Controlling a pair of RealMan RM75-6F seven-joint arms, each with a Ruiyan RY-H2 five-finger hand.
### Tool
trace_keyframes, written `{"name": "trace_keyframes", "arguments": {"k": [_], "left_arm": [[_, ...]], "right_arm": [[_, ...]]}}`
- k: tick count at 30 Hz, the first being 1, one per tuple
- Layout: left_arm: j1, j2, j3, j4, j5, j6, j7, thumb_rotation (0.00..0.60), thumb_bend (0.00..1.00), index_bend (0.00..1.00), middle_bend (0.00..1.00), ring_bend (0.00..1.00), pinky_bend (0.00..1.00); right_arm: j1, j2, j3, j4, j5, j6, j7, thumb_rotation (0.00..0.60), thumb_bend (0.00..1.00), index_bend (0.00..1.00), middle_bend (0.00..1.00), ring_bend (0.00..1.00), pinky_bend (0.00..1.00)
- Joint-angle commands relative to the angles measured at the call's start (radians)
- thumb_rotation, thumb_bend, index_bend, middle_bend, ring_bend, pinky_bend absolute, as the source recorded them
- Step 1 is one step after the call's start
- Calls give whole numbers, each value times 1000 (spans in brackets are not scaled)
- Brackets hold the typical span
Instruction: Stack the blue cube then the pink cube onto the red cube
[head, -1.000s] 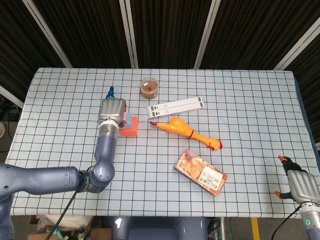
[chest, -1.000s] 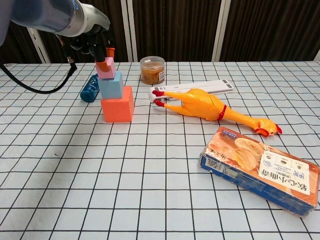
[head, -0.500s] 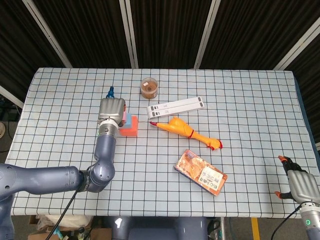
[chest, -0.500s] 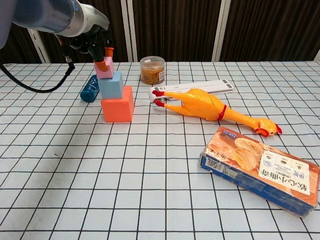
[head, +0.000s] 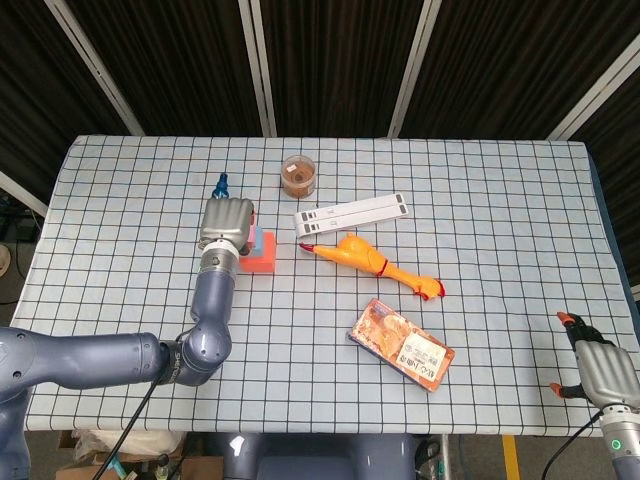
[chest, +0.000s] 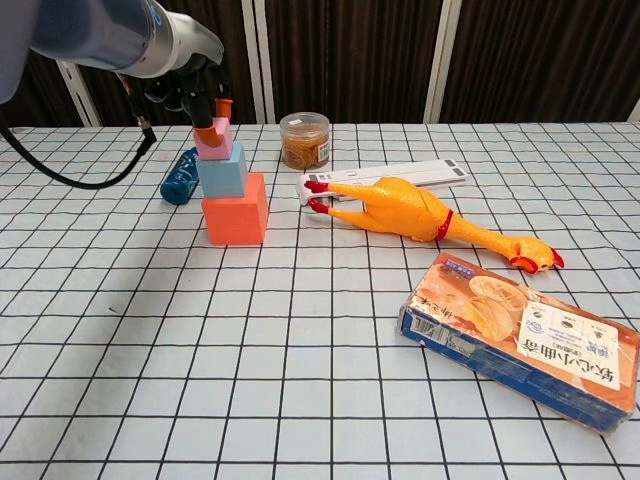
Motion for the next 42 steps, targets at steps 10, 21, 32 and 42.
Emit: {"name": "trace_keyframes", "arguments": {"k": [10, 21, 32, 42], "left_arm": [[3, 5, -2, -1, -6, 4, 4, 600, 405, 407, 908, 786, 861], [2, 5, -2, 2, -12, -3, 11, 600, 404, 329, 905, 784, 861], [1, 19, -7, -27, -16, 14, 16, 600, 405, 338, 905, 784, 861], [15, 63, -16, -77, -23, 44, 15, 600, 405, 319, 899, 780, 859]], "right_arm": [[0, 0, 0, -1, 1, 0, -1, 600, 129, 63, 96, 178, 340], [3, 1, -1, -4, 7, -5, -7, 600, 128, 63, 96, 178, 340], [4, 2, 0, -6, 5, -4, -6, 600, 129, 63, 96, 178, 340], [2, 7, 1, -12, -1, 2, -2, 600, 129, 63, 96, 178, 340]]}}
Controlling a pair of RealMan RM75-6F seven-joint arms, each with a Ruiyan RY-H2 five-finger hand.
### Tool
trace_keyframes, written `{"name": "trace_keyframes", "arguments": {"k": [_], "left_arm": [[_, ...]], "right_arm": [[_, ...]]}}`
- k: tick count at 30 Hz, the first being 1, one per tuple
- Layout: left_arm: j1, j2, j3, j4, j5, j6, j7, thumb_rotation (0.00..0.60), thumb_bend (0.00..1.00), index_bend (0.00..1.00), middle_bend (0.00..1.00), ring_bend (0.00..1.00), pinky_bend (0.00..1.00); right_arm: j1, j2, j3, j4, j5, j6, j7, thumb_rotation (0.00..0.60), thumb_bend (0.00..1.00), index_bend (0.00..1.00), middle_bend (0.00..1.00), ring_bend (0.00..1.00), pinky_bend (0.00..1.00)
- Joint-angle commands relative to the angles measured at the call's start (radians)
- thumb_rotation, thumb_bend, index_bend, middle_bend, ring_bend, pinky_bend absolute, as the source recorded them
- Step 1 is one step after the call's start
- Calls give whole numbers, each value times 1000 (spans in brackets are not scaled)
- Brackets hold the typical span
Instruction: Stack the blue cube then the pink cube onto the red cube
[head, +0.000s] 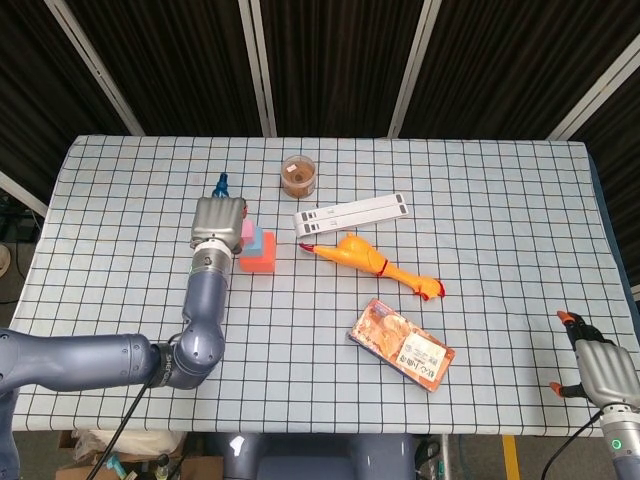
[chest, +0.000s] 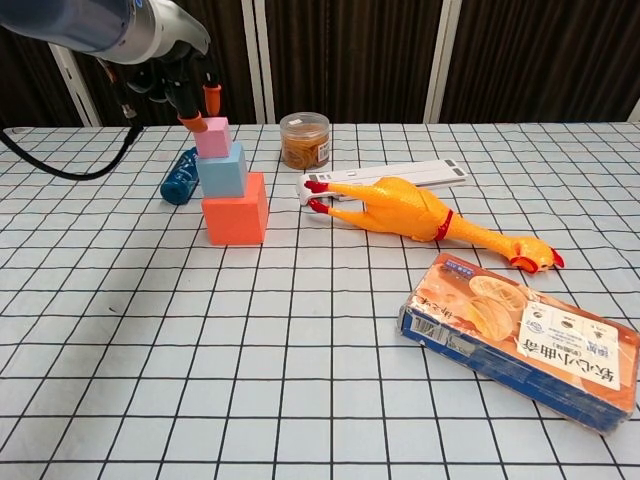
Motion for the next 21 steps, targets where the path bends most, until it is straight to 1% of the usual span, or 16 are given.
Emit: {"name": "trace_keyframes", "arguments": {"k": [1, 5, 8, 10, 12, 15, 16, 18, 19, 21], "left_arm": [[9, 18, -8, -18, 13, 5, -15, 600, 405, 316, 899, 778, 857], [17, 59, -23, -62, 25, 23, -23, 600, 404, 325, 891, 768, 849], [27, 112, -48, -130, 32, 21, -33, 600, 404, 341, 850, 726, 820], [47, 165, -58, -201, 52, -9, -44, 600, 404, 348, 783, 659, 775], [84, 234, -60, -290, 69, -55, -66, 600, 382, 298, 670, 553, 695], [146, 356, -26, -430, 90, -126, -67, 600, 319, 211, 527, 423, 591], [174, 400, -9, -477, 114, -150, -75, 600, 303, 199, 495, 396, 567], [243, 470, 17, -547, 195, -192, -128, 600, 274, 174, 406, 320, 487], [289, 505, 33, -579, 251, -211, -168, 600, 268, 167, 375, 294, 459], [395, 562, 51, -618, 385, -249, -281, 600, 261, 155, 283, 212, 378]], "right_arm": [[0, 1, 0, -2, -1, 1, -2, 600, 129, 63, 96, 178, 340], [1, 1, -1, -5, -1, 1, -9, 600, 129, 63, 96, 178, 340], [4, 0, 0, -8, -1, 0, -10, 600, 129, 63, 96, 178, 340], [3, 0, 0, -10, -5, 1, -7, 600, 129, 63, 96, 178, 340], [1, 2, 1, -11, -8, 4, 0, 600, 129, 63, 96, 178, 340], [-2, 8, 0, -13, -17, 9, 13, 600, 129, 63, 96, 178, 340], [-3, 10, 0, -15, -20, 11, 17, 600, 129, 63, 96, 178, 339], [-6, 14, 0, -19, -26, 17, 22, 600, 128, 63, 96, 178, 326], [-8, 15, -1, -21, -31, 21, 25, 600, 129, 63, 96, 179, 321], [-11, 18, -2, -25, -40, 27, 29, 600, 128, 63, 96, 179, 314]]}}
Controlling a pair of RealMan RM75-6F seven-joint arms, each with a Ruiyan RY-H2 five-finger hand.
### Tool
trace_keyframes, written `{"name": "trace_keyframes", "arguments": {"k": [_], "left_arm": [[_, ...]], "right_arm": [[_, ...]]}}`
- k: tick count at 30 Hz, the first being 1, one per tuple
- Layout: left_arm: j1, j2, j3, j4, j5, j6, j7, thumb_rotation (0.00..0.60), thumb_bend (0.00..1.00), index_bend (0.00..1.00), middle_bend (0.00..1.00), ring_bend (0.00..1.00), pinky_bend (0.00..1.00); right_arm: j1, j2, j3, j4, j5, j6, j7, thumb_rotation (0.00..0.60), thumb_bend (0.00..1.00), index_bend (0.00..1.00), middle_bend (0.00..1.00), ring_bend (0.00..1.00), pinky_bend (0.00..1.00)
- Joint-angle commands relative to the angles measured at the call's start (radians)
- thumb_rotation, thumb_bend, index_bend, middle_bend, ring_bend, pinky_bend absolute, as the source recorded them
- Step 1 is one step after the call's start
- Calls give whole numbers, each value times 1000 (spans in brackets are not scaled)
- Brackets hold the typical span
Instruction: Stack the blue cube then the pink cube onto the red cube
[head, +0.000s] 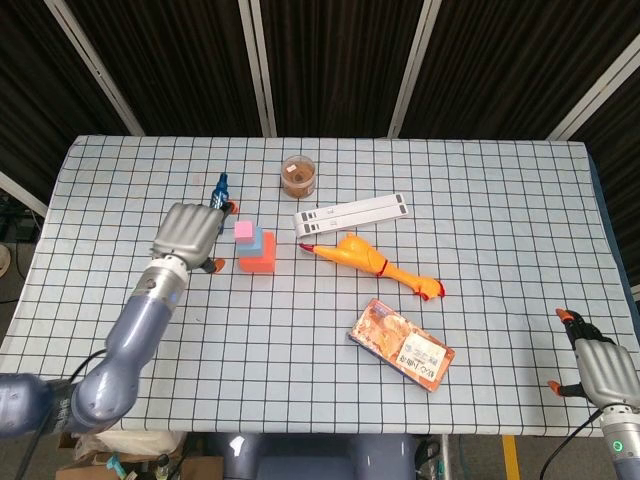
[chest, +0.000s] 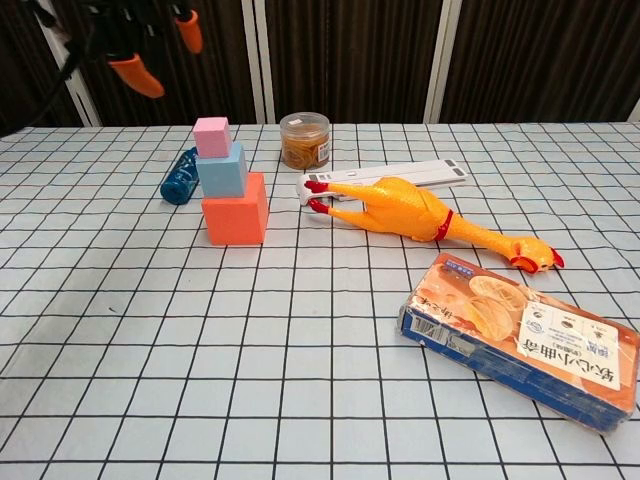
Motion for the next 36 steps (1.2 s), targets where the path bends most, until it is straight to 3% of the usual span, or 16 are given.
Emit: {"name": "trace_keyframes", "arguments": {"k": [1, 5, 8, 10, 13, 18, 21, 28, 36], "left_arm": [[260, 162, 70, -133, 309, -115, -242, 600, 259, 152, 252, 186, 351], [500, 204, 162, -112, 722, -132, -456, 600, 232, 143, 155, 108, 222], [661, 161, 260, -6, 1078, -55, -613, 600, 230, 141, 137, 81, 200], [723, 107, 319, 89, 1230, 7, -674, 600, 230, 141, 118, 64, 194], [776, 20, 384, 218, 1348, 79, -698, 600, 230, 141, 97, 49, 175], [840, -101, 430, 370, 1442, 196, -737, 600, 230, 141, 94, 40, 170], [856, -128, 440, 413, 1467, 229, -752, 600, 230, 141, 95, 40, 170], [871, -140, 449, 429, 1495, 261, -762, 600, 231, 136, 95, 40, 170], [887, -150, 430, 403, 1410, 263, -649, 600, 230, 111, 90, 40, 170]], "right_arm": [[-4, 4, -1, -6, -11, 8, 6, 600, 129, 63, 96, 178, 312], [-5, 2, -2, -8, -18, 11, 6, 600, 129, 63, 96, 178, 294], [-3, -2, -3, -9, -19, 9, -1, 600, 129, 63, 96, 178, 292], [-2, -5, -3, -10, -21, 11, -5, 600, 129, 63, 96, 178, 292], [-3, -9, -1, -9, -28, 18, -4, 600, 129, 63, 96, 178, 292], [-12, -19, 8, 4, -53, 53, 19, 600, 129, 45, 96, 178, 292], [-18, -19, 9, 10, -62, 66, 27, 600, 129, 44, 96, 178, 290], [-23, -20, 9, 10, -64, 76, 15, 600, 129, 44, 96, 178, 289], [-16, -35, 11, 13, -68, 71, -6, 600, 129, 44, 96, 178, 289]]}}
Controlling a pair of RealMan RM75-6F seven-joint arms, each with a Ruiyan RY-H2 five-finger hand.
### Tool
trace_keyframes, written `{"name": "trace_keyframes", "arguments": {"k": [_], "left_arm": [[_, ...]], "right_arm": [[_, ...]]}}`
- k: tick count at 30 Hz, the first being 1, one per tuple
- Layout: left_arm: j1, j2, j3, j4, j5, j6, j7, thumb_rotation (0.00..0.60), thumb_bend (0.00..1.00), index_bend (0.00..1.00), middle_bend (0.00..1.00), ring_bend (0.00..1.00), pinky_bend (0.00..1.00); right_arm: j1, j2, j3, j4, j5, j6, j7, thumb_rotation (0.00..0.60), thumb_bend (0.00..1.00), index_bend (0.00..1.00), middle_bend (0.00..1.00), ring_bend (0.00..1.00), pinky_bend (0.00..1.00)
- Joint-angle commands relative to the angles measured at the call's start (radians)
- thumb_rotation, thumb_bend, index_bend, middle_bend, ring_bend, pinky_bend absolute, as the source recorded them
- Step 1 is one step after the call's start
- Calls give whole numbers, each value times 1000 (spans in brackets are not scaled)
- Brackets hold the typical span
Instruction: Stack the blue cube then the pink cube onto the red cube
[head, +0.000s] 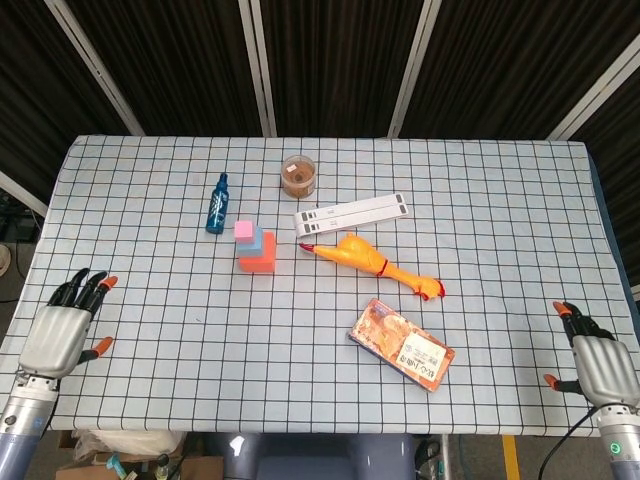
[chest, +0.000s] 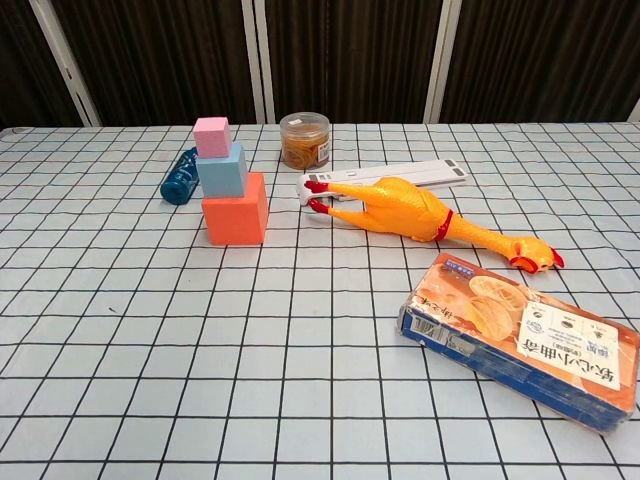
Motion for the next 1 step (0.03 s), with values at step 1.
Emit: {"name": "trace_keyframes", "arguments": {"k": [1], "left_arm": [[3, -5, -9, -15, -40, -11, 37, 600, 230, 111, 90, 40, 170]], "right_arm": [[4, -11, 0, 6, 2, -7, -11, 600, 129, 44, 96, 178, 289]]}}
